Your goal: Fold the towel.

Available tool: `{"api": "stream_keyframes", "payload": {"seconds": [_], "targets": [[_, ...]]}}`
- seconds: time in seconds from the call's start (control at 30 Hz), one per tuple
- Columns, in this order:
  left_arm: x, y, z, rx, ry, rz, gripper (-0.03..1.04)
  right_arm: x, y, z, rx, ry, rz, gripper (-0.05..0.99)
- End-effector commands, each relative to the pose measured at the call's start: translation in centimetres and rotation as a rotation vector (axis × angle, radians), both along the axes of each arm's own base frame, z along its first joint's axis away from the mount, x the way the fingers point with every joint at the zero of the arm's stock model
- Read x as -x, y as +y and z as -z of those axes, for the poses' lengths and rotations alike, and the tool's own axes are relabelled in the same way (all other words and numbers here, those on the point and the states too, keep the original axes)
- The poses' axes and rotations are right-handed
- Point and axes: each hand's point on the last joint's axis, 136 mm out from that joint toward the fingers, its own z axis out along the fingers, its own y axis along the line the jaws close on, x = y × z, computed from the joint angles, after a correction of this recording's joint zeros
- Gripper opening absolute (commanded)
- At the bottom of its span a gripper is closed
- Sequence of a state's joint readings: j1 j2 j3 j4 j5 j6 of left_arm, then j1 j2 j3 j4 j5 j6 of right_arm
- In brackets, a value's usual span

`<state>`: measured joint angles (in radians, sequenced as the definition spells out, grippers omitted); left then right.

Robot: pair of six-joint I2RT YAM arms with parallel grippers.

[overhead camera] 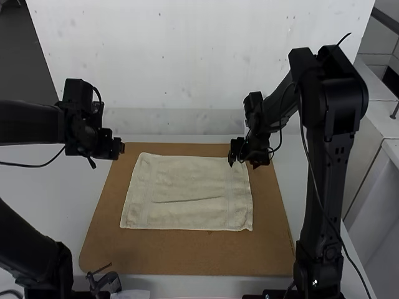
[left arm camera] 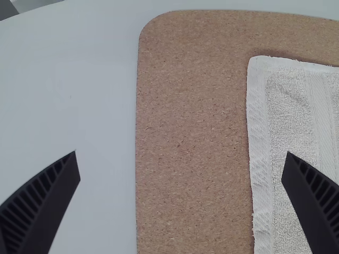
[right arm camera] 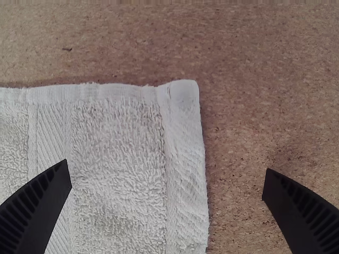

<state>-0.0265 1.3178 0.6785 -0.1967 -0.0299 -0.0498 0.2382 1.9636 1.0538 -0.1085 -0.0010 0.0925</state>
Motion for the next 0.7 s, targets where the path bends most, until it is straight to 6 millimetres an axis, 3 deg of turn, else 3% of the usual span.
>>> {"api": "stream_keyframes", "payload": {"seconds": [0.0,0.1,0.17,0.4,0.67], "targets": [[-0.7,0.1,0.0,0.002,-0.003,-0.006,0.98,-1.4,0.0,0.4,0.017,-0.02,0.02,0.94],[-0.8,0.1,0.5,0.003,0.006,-0.005,0.98,-1.3,-0.1,1.4,0.029,0.002,0.02,0.9],[-1.0,0.0,0.9,0.003,0.012,-0.002,0.98,-1.1,-0.4,2.0,0.052,0.017,0.027,0.78],[-2.1,-0.4,3.0,0.003,0.06,0.009,0.98,-1.0,-0.6,2.6,0.075,0.04,0.031,0.01],[-5.5,-2.4,5.6,-0.008,0.141,0.053,0.98,-0.5,-0.7,2.8,0.09,0.067,0.028,0.01]]}}
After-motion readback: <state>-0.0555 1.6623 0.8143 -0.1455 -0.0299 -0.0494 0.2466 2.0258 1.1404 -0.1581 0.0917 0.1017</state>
